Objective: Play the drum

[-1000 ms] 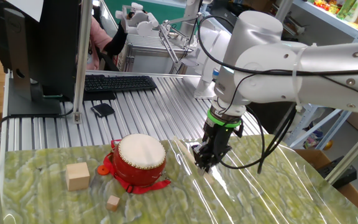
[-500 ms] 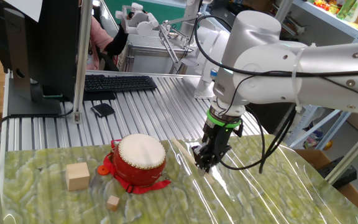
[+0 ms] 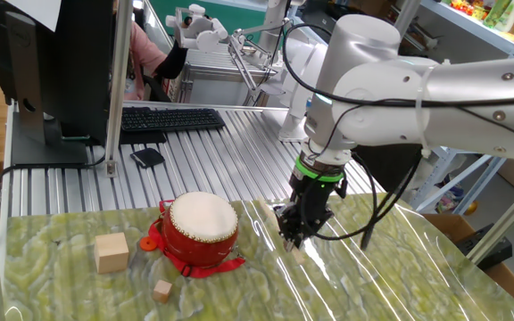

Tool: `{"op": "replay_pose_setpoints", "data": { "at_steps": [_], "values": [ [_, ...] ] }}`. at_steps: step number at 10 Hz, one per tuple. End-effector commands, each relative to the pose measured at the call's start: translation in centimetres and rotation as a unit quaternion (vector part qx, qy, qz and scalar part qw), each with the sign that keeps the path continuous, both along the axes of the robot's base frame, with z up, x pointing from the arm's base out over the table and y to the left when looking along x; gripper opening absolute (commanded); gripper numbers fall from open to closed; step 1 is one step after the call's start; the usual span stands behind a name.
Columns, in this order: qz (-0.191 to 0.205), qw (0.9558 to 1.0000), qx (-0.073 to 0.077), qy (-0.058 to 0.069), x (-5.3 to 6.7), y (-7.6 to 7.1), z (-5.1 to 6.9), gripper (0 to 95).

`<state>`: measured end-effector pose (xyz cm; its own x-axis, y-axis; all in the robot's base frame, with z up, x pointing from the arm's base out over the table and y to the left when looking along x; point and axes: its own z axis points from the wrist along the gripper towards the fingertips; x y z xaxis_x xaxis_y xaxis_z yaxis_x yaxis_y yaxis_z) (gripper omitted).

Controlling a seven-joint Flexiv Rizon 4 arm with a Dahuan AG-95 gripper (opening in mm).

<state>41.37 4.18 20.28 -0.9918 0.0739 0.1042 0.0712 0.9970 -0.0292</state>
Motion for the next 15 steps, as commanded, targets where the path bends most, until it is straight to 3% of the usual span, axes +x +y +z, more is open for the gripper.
{"op": "replay_pose_setpoints", "data": {
  "at_steps": [1,3,5,6,9,15],
  "values": [
    [-0.036,0.9993,-0.006,0.002,-0.06,-0.02,0.03,0.0],
    [-0.041,0.9991,-0.014,0.001,-0.06,-0.02,0.03,0.0],
    [-0.048,0.9988,-0.009,0.001,-0.06,-0.02,0.03,0.0],
    [-0.045,0.9990,0.006,0.002,-0.06,-0.02,0.03,0.0],
    [-0.064,0.9979,-0.011,-0.002,-0.06,-0.02,0.03,0.0],
    [-0.040,0.9992,-0.007,0.000,-0.06,-0.02,0.03,0.0]
  ]
}}
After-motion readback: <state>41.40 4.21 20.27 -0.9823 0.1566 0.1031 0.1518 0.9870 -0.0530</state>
